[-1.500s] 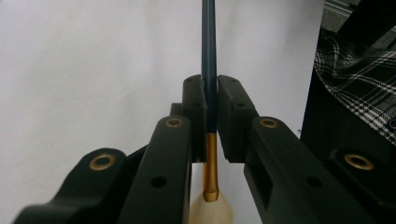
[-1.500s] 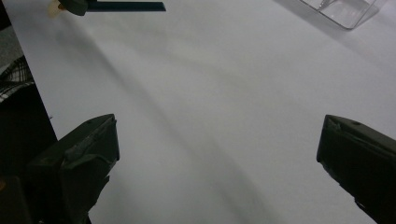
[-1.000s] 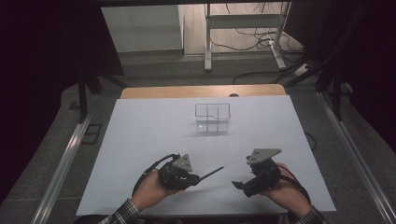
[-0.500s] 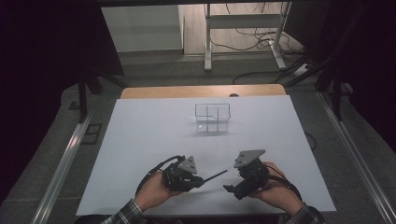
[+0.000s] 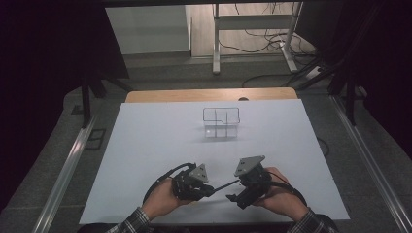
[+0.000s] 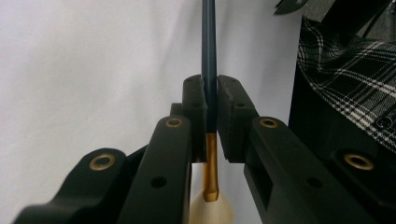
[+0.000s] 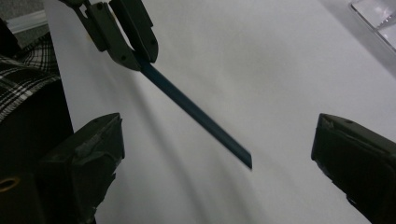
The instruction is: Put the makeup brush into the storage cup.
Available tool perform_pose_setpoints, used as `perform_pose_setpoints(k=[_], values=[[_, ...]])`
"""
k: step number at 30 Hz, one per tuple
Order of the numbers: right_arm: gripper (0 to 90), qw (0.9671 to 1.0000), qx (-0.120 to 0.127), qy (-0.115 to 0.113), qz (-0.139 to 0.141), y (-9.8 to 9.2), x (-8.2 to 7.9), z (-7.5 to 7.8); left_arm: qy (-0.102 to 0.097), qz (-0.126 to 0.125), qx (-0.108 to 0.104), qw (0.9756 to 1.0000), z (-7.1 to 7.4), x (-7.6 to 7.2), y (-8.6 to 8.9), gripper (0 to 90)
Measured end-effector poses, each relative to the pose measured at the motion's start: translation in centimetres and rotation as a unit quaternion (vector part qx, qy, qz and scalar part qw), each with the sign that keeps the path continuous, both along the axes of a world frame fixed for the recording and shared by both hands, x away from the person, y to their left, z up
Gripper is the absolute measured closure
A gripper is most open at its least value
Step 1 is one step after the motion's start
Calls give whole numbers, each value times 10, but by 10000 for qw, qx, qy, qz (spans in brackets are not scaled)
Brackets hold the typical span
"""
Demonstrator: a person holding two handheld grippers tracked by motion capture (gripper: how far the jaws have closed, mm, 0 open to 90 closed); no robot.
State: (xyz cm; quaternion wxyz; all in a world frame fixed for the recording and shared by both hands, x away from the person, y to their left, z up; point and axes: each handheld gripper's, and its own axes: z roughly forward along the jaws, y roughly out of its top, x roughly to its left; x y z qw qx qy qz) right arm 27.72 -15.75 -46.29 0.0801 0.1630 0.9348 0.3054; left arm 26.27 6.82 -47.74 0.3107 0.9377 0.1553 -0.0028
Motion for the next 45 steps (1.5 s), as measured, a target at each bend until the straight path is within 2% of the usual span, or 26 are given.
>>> perform_pose_setpoints(k=[6,9,10,13,15,16,19,20,21,25,27,28,30,31,32,33,34,35,36,37,39,41,42,43,44,45], values=[[95,9996,-160,13,222,10,0,-2,-21,-65,46,10000,1,-1,-2,828],[145,9992,-238,14,306,12,1,-2,8,-95,39,9999,0,-1,-2,828],[195,9989,-276,41,379,13,1,-1,4,-100,47,9999,0,-1,-3,828],[228,9982,-348,31,481,13,1,-2,-3,-154,98,9998,1,-1,-4,828],[298,9972,-427,31,621,15,1,-2,26,-136,63,9999,0,-2,-5,828],[298,9972,-427,31,621,15,1,-2,33,-143,64,9999,0,-2,-5,828],[407,9960,-477,16,757,16,-1,-1,39,-157,81,9998,0,-3,-6,828],[427,9956,-505,-18,789,16,-2,0,21,-201,130,9997,0,-2,-6,828],[483,9949,-525,-17,861,16,-2,0,23,-252,176,9995,0,-2,-6,827],[533,9937,-571,-18,968,16,-2,-1,52,-250,149,9996,0,-3,-7,827],[612,9920,-694,3,1057,15,-2,-3,68,-254,146,9995,-1,-3,-7,827],[612,9920,-694,3,1057,15,-2,-3,68,-254,146,9995,-1,-3,-7,827],[738,9910,-709,75,1136,15,-1,-3,37,-215,154,9996,-1,-3,-8,821],[843,9872,-754,275,1377,15,-2,-3,-96,-88,183,9997,0,-1,-5,772],[854,9864,-689,355,1447,16,-4,-2,-96,-88,183,9997,0,-1,-5,723],[855,9879,-706,246,1358,16,-5,0,-71,-1,66,10000,1,1,-3,611],[855,9879,-706,246,1358,16,-5,0,-85,127,-39,9999,2,2,-1,611],[856,9881,-762,167,1324,17,-6,2,-115,257,-55,9996,4,4,2,539],[856,9883,-701,139,1347,16,-6,3,-171,365,-92,9991,6,4,4,483],[856,9899,-598,155,1277,15,-5,4,-200,475,-173,9985,6,5,6,421],[856,9919,-546,202,1133,12,-3,5,-303,624,-228,9973,8,6,11,323],[856,9941,-507,246,928,10,-1,5,-416,759,-199,9960,9,6,14,198],[856,9941,-507,246,928,10,-1,5,-464,820,-169,9954,9,6,15,198],[856,9950,-488,200,849,8,0,6,-479,887,-154,9948,9,7,16,147],[856,9950,-488,200,849,8,0,6,-484,942,-145,9943,9,7,18,147],[856,9957,-455,165,791,7,0,7,-489,1004,-160,9936,10,8,19,110]])
